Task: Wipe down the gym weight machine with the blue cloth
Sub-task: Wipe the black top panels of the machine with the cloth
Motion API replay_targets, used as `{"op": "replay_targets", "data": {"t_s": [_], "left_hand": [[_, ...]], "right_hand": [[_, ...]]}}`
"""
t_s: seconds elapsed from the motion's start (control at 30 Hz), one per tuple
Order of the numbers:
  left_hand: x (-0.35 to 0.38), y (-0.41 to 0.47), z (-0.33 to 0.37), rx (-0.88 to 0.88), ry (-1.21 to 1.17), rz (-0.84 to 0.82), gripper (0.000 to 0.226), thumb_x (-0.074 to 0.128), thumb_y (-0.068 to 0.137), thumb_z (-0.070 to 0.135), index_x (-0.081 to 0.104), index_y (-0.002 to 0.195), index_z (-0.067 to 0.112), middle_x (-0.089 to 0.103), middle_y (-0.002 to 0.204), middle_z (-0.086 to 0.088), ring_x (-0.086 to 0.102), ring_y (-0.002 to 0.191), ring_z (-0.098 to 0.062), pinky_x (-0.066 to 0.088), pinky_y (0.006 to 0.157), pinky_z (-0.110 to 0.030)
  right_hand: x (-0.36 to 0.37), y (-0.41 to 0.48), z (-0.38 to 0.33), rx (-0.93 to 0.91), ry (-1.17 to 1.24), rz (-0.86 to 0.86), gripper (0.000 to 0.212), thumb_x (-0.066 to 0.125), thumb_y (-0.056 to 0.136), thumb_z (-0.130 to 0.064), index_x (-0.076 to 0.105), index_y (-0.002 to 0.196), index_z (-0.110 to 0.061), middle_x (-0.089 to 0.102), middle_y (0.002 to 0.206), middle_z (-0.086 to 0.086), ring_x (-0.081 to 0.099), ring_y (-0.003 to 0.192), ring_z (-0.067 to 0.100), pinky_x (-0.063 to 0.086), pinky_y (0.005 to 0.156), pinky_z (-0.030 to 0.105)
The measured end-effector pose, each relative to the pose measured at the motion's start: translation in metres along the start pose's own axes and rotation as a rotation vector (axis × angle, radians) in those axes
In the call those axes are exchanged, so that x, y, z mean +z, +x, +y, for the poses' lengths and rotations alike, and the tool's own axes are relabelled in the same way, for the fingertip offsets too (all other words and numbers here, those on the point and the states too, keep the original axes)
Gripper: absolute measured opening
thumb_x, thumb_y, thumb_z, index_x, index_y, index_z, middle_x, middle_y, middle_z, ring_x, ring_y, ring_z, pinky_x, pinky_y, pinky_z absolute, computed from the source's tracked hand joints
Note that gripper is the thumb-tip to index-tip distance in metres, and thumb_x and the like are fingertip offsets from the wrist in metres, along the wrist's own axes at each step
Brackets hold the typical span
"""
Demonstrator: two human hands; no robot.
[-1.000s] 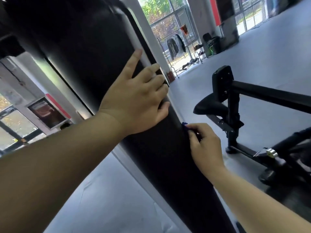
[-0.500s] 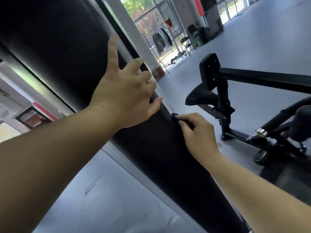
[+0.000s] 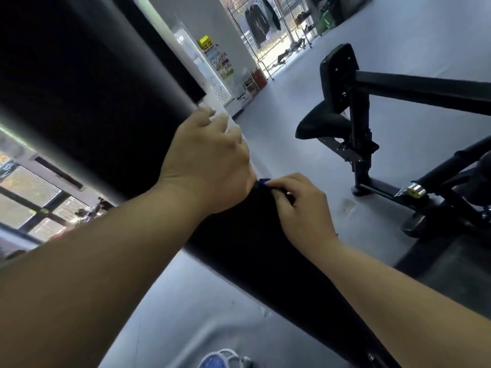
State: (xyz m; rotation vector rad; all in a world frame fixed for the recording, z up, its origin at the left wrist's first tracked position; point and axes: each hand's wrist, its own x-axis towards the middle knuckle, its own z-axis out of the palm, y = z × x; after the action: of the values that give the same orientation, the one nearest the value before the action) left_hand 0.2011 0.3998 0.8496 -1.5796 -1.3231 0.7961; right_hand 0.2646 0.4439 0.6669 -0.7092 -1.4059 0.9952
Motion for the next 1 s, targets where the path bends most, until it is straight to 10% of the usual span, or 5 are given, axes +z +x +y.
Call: {"op": "replay_targets", "data": {"t_s": [0.3,1.0], "left_hand": [[0.001,0.005,0.042,0.024,0.016,-0.279,0.064,0.017,0.1,0.042,0.027,0.152,0.006,0.024,0.16,-0.014,0.017,0.149,-0.032,0.008,0.12,-0.044],[0.015,0.006,0.107,0.017,0.084,-0.471,0.07,0.004,0.099,0.045,0.002,0.156,0.005,0.002,0.164,-0.015,0.001,0.152,-0.031,-0.001,0.12,-0.051]], "right_hand": [[-0.018,-0.044,0.066,0.194,-0.063,-0.137,0.027,0.058,0.093,-0.001,0.072,0.096,-0.024,0.061,0.094,-0.014,0.06,0.089,0.004,0.042,0.079,0.005],[-0.032,-0.051,0.107,0.115,-0.045,-0.278,0.023,0.056,0.092,0.001,0.072,0.105,-0.01,0.063,0.1,-0.002,0.056,0.088,0.004,0.042,0.086,0.007]]}}
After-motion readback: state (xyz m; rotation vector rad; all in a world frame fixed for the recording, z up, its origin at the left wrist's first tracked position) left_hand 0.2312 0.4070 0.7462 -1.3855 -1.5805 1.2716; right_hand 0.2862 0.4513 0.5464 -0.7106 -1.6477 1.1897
